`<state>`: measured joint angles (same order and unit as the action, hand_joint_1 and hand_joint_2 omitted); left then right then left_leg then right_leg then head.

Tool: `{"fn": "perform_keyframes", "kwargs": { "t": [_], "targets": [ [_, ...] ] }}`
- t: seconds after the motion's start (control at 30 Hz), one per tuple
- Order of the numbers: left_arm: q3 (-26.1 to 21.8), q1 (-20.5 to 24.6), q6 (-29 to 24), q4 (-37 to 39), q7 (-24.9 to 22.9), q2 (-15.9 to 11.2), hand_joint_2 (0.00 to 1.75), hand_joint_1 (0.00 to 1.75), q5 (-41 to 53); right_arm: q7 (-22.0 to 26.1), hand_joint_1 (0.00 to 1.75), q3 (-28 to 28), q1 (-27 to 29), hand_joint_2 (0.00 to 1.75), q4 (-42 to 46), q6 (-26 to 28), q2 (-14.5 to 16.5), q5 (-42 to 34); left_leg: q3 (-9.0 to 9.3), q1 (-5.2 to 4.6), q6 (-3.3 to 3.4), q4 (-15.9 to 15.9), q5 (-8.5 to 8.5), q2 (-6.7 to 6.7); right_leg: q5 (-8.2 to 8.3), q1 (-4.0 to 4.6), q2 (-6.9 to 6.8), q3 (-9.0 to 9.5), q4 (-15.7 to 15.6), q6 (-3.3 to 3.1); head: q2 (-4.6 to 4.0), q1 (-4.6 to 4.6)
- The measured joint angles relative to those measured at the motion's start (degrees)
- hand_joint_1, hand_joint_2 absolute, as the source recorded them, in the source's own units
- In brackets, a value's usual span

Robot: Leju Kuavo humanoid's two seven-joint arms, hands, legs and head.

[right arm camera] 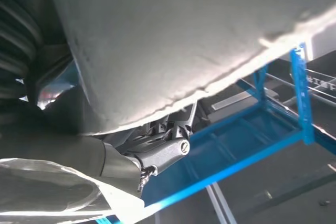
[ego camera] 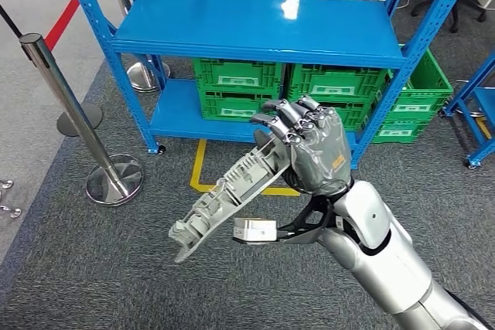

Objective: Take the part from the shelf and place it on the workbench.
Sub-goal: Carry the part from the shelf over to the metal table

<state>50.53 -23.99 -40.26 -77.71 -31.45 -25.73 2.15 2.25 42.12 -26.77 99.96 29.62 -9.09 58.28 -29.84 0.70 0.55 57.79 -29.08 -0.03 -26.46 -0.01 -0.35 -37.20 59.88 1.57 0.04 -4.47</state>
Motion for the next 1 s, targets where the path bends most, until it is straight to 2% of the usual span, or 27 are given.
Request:
{"fn": "perform_keyframes", "kwargs": {
  "t": [0.03,0.1,0.13,0.17,0.2,0.23,0.27,0.3,0.33,0.37,0.4,0.47,0.5,0.53,0.57,0.6,0.63,0.67,0.7,0.73,0.77,0.8,0.87,0.9,0.93,0.97,1.0],
  "targets": [
    [0.0,0.0,0.0,0.0,0.1,0.0,1.75,0.00,-0.1,0.0,1.75,0.0,0.0,1.75,-0.1,0.0,0.0,0.0,-0.77,0.06,0.43,-0.1,0.72,0.13,-2.45,-0.09,0.12,-0.93,2.1,0.31,0.00,-0.03],
    [0.0,0.2,0.0,0.0,0.2,-0.1,1.75,0.00,-0.4,0.0,1.75,-0.1,-0.1,1.75,-0.2,0.0,0.0,0.0,-2.50,-0.03,0.91,0.0,2.14,0.22,-8.09,-0.15,0.20,-2.88,9.0,0.77,0.00,-0.11],
    [0.0,0.2,0.0,0.0,0.2,-0.1,1.75,0.00,-0.5,0.0,1.75,-0.1,-0.1,1.75,-0.3,0.0,0.0,0.0,-3.46,-0.09,0.97,0.0,2.89,0.23,-9.60,-0.16,0.20,-3.40,12.5,0.85,0.00,-0.10],
    [0.0,0.2,0.0,0.0,0.3,-0.1,1.75,0.00,-0.5,-0.1,1.75,-0.1,-0.1,1.75,-0.5,0.0,0.0,0.0,-4.42,-0.16,0.96,0.0,3.63,0.23,-9.72,-0.16,0.20,-3.28,14.7,0.86,0.00,-0.09],
    [0.0,0.3,0.0,0.0,0.3,-0.1,1.75,0.00,-0.6,-0.1,1.75,0.0,0.0,1.75,-0.6,0.0,0.0,0.0,-5.38,-0.23,0.92,0.1,4.36,0.23,-8.67,-0.15,0.20,-2.41,15.3,0.77,0.00,-0.09],
    [0.0,0.3,0.0,0.0,0.3,-0.1,1.75,0.00,-0.6,-0.1,1.75,0.0,0.0,1.75,-0.6,0.0,0.0,0.0,-6.31,-0.30,0.85,0.1,5.10,0.22,-6.91,-0.12,0.20,-0.54,14.0,0.59,0.00,-0.09],
    [0.0,0.3,0.0,0.0,0.3,-0.1,1.75,0.00,-0.6,-0.2,1.75,0.0,-0.1,1.75,-0.7,0.0,0.0,0.0,-7.09,-0.36,0.75,0.1,5.82,0.21,-5.41,-0.07,0.21,2.24,10.9,0.32,0.00,-0.08],
    [0.0,0.3,0.0,0.0,0.4,-0.1,1.75,0.00,-0.7,-0.2,1.75,0.0,-0.2,1.75,-0.6,-0.1,0.0,0.0,-7.73,-0.46,0.59,0.2,6.47,0.18,-4.93,0.07,0.21,5.78,6.5,-0.01,0.00,-0.09],
    [0.0,0.3,0.0,0.0,0.5,-0.1,1.75,0.00,-0.8,-0.3,1.75,-0.1,-0.3,1.75,-0.6,-0.1,0.0,0.0,-8.22,-0.55,0.37,0.2,7.18,0.18,-5.33,0.19,0.20,9.23,1.8,-0.33,0.00,-0.04],
    [0.0,0.4,0.0,0.0,0.7,0.0,1.75,0.00,-0.9,-0.3,1.75,-0.1,-0.5,1.75,-0.6,-0.2,0.0,0.0,-8.49,-0.57,0.13,0.1,7.96,0.18,-5.97,0.36,0.22,11.39,-1.7,-0.57,0.00,0.01],
    [0.0,0.4,0.0,0.0,0.8,0.0,1.75,0.00,-1.0,-0.3,1.75,-0.1,-0.6,1.75,-0.6,-0.2,0.0,0.0,-8.67,-0.56,-0.17,-0.1,8.72,0.19,-6.53,0.51,0.25,12.46,-3.8,-0.73,0.00,-0.01],
    [0.1,0.3,0.0,0.0,1.1,0.0,1.75,0.00,-1.1,-0.4,1.75,-0.1,-0.7,1.75,-0.7,-0.4,0.0,0.0,-8.91,-0.41,-0.83,-0.7,9.87,0.14,-5.64,0.53,0.15,11.59,-4.5,-1.32,0.00,-0.01],
    [0.1,0.3,0.0,0.0,1.2,0.0,1.75,0.00,-1.1,-0.4,1.75,-0.1,-0.8,1.75,-0.7,-0.5,0.0,0.0,-9.22,-0.36,-1.18,-0.3,8.99,0.09,-4.99,0.42,0.03,11.02,-4.6,-1.82,0.00,0.02],
    [0.1,0.2,0.0,0.0,1.3,0.0,1.75,0.00,-1.1,-0.4,1.75,0.0,-0.8,1.75,-0.7,-0.6,0.0,-0.1,-9.68,-0.30,-1.50,1.1,6.93,0.05,-4.17,0.28,-0.12,10.30,-4.7,-2.35,0.00,0.24],
    [0.1,0.2,0.0,0.0,1.4,-0.1,1.75,0.00,-1.2,-0.4,1.75,0.0,-0.9,1.75,-0.7,-0.8,0.0,-0.1,-10.30,-0.17,-1.78,3.6,3.77,0.03,-3.32,0.15,-0.26,9.62,-4.8,-2.74,0.00,0.43],
    [0.2,0.2,0.0,0.0,1.4,-0.1,1.75,0.00,-1.2,-0.4,1.75,0.0,-0.9,1.75,-0.7,-0.9,0.0,-0.1,-10.96,-0.09,-2.07,7.3,0.34,0.04,-2.47,0.15,-0.28,8.78,-4.7,-2.96,0.00,0.67],
    [0.2,0.3,0.0,0.0,1.4,-0.1,1.75,0.00,-1.3,-0.4,1.75,0.0,-0.9,1.75,-0.7,-0.9,0.0,-0.1,-11.44,-0.01,-2.34,11.2,-2.12,0.05,-1.61,0.17,-0.33,7.87,-4.6,-3.00,0.00,0.85],
    [0.2,0.3,0.0,0.1,1.5,-0.1,1.75,0.00,-1.3,-0.4,1.75,0.0,-0.9,1.75,-0.7,-1.0,0.0,-0.1,-11.52,0.03,-2.54,14.5,-3.16,0.05,-0.78,0.18,-0.37,6.86,-4.4,-2.95,0.00,0.91],
    [0.2,0.3,0.0,0.1,1.5,-0.1,1.75,0.00,-1.3,-0.4,1.75,0.0,-0.9,1.75,-0.7,-1.0,0.0,-0.1,-10.94,0.06,-2.67,16.2,-2.71,0.05,-0.02,0.19,-0.39,5.62,-4.1,-2.83,0.00,0.96],
    [0.2,0.3,0.0,0.1,1.5,-0.1,1.75,0.00,-1.3,-0.4,1.75,0.0,-0.9,1.75,-0.7,-1.0,0.0,-0.1,-9.46,0.07,-2.71,16.0,-1.29,0.05,0.64,0.17,-0.40,4.38,-3.7,-2.67,0.00,0.97],
    [0.2,0.3,0.0,0.1,1.5,-0.1,1.75,0.00,-1.3,-0.4,1.75,0.0,-0.9,1.75,-0.7,-1.0,0.0,-0.2,-7.00,0.09,-2.68,13.6,0.16,0.05,1.20,0.14,-0.39,3.22,-3.3,-2.49,0.00,0.99],
    [0.1,0.3,0.0,0.1,1.6,-0.1,1.75,0.00,-1.3,-0.4,1.75,0.0,-0.9,1.75,-0.7,-1.0,0.0,-0.2,-3.80,0.06,-2.56,9.8,0.58,0.03,1.68,0.18,-0.38,2.18,-2.8,-2.28,0.00,0.99],
    [0.1,0.3,0.0,0.1,1.7,-0.1,1.75,0.00,-1.2,-0.3,1.75,0.0,-1.0,1.75,-0.6,-1.1,0.0,-0.3,1.41,-0.11,-1.97,2.1,-0.67,-0.05,2.62,0.31,-0.38,0.80,-1.9,-1.81,0.00,0.97],
    [0.1,0.3,0.0,0.1,1.8,-0.1,1.75,0.00,-1.2,-0.3,1.75,0.0,-1.1,1.75,-0.6,-1.1,0.0,-0.3,2.47,-0.25,-1.57,0.0,-1.43,-0.08,3.16,0.34,-0.40,0.43,-1.8,-1.53,0.00,0.98],
    [0.0,0.2,0.0,0.1,1.9,-0.1,1.75,0.00,-1.2,-0.3,1.75,0.1,-1.1,1.75,-0.6,-1.1,0.0,-0.4,2.46,-0.37,-1.10,-0.8,-1.41,-0.10,3.77,0.31,-0.42,0.22,-1.9,-1.23,0.00,0.98],
    [0.0,0.2,0.0,0.1,2.0,-0.1,1.75,0.00,-1.2,-0.3,1.75,0.1,-1.1,1.75,-0.6,-1.1,0.0,-0.4,1.91,-0.35,-0.64,-0.8,-0.85,0.01,4.11,0.23,-0.37,0.00,-1.9,-0.89,0.00,1.06],
    [0.0,0.2,0.0,0.1,2.0,-0.1,1.75,0.00,-1.2,-0.3,1.75,0.1,-1.1,1.75,-0.6,-1.1,-0.1,-0.5,1.35,-0.30,-0.15,-0.9,-0.16,0.13,3.48,0.15,-0.22,-0.39,-1.7,-0.53,0.00,1.12]
  ]
}}
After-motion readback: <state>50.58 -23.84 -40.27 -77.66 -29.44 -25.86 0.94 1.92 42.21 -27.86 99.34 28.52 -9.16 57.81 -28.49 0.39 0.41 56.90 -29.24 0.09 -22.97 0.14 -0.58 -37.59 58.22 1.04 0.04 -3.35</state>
